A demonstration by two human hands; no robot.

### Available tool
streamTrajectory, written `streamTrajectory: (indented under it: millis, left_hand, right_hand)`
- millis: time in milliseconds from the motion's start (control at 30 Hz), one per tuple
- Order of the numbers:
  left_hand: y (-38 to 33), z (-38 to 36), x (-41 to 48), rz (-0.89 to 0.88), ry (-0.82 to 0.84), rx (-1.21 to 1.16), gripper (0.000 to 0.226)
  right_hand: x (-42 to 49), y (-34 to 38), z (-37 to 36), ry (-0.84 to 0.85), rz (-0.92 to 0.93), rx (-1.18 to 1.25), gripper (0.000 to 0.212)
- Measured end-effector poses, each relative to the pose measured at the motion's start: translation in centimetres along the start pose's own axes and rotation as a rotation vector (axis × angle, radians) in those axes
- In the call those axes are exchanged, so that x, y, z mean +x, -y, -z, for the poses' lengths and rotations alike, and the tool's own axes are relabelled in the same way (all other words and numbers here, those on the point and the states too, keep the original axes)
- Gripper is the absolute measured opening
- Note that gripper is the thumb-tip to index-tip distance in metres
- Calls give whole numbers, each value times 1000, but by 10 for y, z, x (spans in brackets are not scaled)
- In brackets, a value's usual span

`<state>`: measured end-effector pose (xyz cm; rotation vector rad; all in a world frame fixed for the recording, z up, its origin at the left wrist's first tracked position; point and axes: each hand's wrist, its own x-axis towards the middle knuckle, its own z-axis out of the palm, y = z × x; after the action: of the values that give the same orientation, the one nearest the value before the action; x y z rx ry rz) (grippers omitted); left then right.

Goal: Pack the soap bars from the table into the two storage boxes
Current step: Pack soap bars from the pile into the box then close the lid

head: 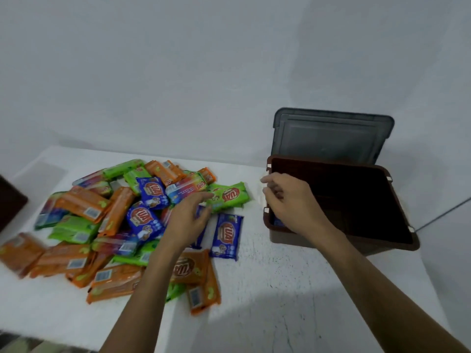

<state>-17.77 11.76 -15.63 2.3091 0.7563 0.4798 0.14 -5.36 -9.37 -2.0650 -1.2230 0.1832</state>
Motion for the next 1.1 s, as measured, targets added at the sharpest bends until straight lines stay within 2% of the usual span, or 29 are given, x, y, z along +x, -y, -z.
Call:
streamTrajectory:
  millis: [167, 233, 367, 433, 533, 700, 833, 1033, 1100]
  left_hand:
    - [29, 17, -36, 87, 105, 124, 38]
    - [40, 20, -54, 105, 201, 171, 43]
    - [51, 20, -79, 150, 386, 198, 64]
    - [52, 19, -85, 154, 420, 240, 75]
    - [51, 20, -87, 141, 459, 277, 79]
    - [53, 20, -87, 172, 458, 277, 85]
    - [55, 20, -86, 189, 467, 264, 85]
    - [51, 20, -85, 193, 465, 260, 85]
    - [48, 21, -84, 186, 462, 260, 84]
  right_hand:
    - [-18, 30, -43, 87, 150, 23, 25]
    - [-25, 32, -63, 208, 133, -5, 29]
    - [-25, 19, -99, 502, 106, -224, 40]
    - [-20, 9, -110, 633, 117, -343, 47]
    - [-16, 1, -117, 745, 127, -450, 54]
    - [-10, 6, -120, 821, 46, -436, 54]
    - [-11, 11, -121, 816, 22, -474, 50]
    - [-3, 10, -107, 761, 11, -591, 71]
    - [-3, 11, -104, 740, 15, -585, 72]
